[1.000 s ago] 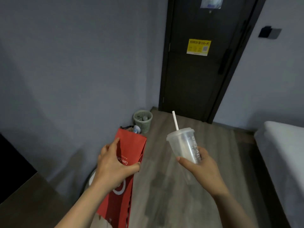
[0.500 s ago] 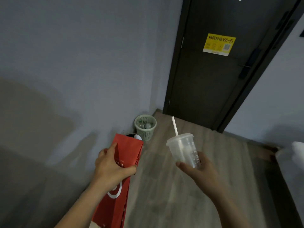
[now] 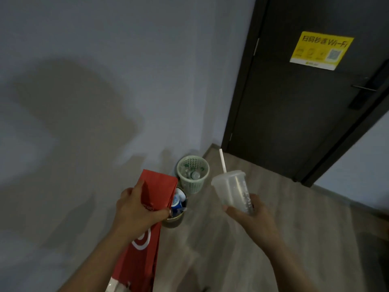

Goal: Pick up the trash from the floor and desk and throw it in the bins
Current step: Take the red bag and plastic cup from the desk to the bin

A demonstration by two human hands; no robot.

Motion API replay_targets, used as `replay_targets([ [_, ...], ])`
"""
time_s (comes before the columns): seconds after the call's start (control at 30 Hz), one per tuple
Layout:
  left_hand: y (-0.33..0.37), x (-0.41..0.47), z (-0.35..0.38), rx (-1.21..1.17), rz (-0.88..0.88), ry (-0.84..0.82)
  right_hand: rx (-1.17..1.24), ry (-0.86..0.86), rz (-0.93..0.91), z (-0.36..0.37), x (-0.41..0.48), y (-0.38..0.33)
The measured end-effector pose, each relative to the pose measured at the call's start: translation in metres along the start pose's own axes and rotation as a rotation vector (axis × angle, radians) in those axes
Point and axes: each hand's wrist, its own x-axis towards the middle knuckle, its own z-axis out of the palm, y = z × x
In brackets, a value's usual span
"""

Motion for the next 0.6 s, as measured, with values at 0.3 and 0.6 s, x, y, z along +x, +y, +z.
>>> replay_targets([
  [0.3,0.023,0.096,0.032,0.01,-0.148,0.009,-0.061,-0.195,0.028,0.02,0.143,-0.001],
  [0.6,-0.023,0.206,0.049,-0.028,-0.225,-0.146,-0.13,-0.266,0.13,0.085,0.238,0.001],
])
